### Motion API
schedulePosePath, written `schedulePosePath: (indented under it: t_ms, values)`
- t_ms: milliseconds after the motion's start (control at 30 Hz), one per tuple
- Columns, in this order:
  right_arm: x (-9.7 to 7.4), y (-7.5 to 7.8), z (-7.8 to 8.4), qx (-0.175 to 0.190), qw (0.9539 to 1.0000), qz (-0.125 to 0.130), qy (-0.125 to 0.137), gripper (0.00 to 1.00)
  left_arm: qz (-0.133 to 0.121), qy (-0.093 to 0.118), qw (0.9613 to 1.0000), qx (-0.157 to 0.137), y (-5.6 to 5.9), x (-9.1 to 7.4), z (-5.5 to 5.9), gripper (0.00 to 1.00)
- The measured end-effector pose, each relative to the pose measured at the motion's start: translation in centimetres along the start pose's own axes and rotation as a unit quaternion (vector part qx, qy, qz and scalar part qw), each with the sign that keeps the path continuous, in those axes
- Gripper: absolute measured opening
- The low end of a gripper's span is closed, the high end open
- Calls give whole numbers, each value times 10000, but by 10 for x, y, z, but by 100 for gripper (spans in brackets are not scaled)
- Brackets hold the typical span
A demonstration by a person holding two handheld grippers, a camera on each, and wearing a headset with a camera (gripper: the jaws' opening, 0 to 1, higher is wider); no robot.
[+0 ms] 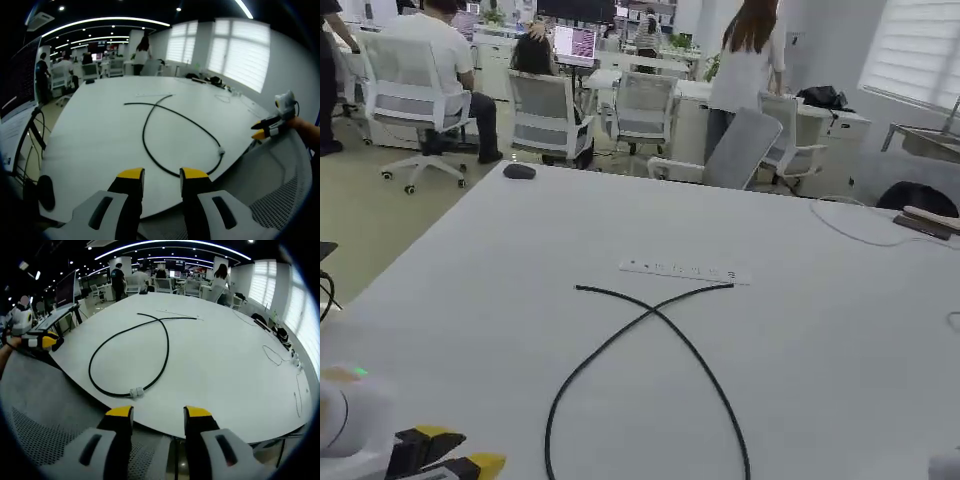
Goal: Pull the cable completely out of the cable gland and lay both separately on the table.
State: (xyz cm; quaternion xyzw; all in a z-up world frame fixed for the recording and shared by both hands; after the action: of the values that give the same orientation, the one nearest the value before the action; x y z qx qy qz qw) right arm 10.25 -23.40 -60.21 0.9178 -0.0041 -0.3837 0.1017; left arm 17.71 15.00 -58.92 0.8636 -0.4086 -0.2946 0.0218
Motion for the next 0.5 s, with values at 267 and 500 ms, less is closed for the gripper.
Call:
schedulePosePath:
  t_ms: [267, 500]
  values:
    - [0, 0, -2, 81, 9999, -32, 102, 32, 15, -195, 9998, 29, 0, 2, 2, 24]
    - [0, -1, -2, 21, 9999, -83, 99, 32, 83, -288, 9995, 96, 2, 3, 3, 25]
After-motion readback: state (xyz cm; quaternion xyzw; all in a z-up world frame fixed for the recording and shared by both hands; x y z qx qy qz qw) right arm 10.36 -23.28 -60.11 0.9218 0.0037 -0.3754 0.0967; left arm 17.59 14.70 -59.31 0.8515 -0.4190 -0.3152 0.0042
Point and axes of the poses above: the centre of the closed fingertips' face, and the gripper's own axes: x roughly forward along the fingers, y roughly to its right, z roughly out of its underside, the point moved 8 cm from there along -x, roughly backward along the fingers, and after that the axes turned 15 degrees about z, right-handed, at the moved point
